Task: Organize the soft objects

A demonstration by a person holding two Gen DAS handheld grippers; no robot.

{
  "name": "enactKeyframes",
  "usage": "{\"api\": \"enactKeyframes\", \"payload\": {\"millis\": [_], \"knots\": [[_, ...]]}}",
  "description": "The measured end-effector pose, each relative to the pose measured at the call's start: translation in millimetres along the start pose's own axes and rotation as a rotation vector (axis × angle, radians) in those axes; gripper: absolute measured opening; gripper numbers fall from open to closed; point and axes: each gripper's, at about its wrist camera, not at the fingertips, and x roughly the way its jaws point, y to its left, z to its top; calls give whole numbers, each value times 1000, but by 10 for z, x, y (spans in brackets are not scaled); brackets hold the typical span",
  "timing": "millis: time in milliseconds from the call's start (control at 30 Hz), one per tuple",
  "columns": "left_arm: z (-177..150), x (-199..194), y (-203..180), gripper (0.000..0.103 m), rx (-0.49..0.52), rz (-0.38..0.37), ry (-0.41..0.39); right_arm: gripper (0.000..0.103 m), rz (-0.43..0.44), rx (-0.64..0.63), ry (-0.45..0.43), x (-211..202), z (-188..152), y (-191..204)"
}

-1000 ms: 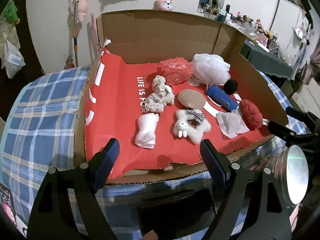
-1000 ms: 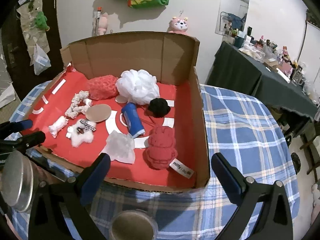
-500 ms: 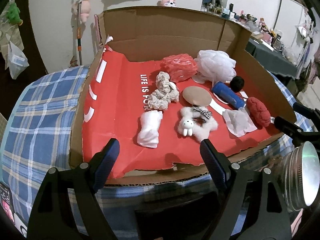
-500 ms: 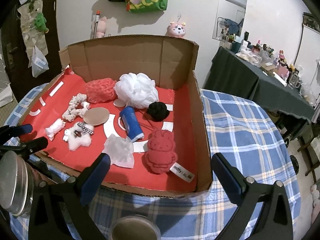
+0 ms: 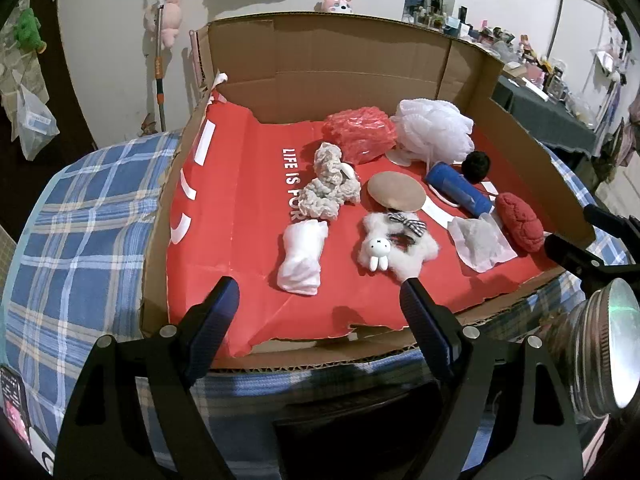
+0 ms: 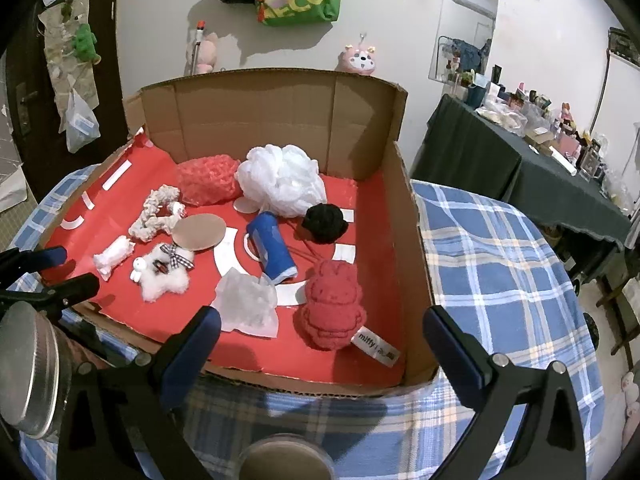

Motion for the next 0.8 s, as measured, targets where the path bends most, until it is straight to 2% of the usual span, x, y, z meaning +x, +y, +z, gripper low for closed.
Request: {"api": "enactKeyframes", "payload": {"millis": [800], "knots": [[-5,14,-4,82,5,10,1,103,8,11,22,75,-34,-22]]}}
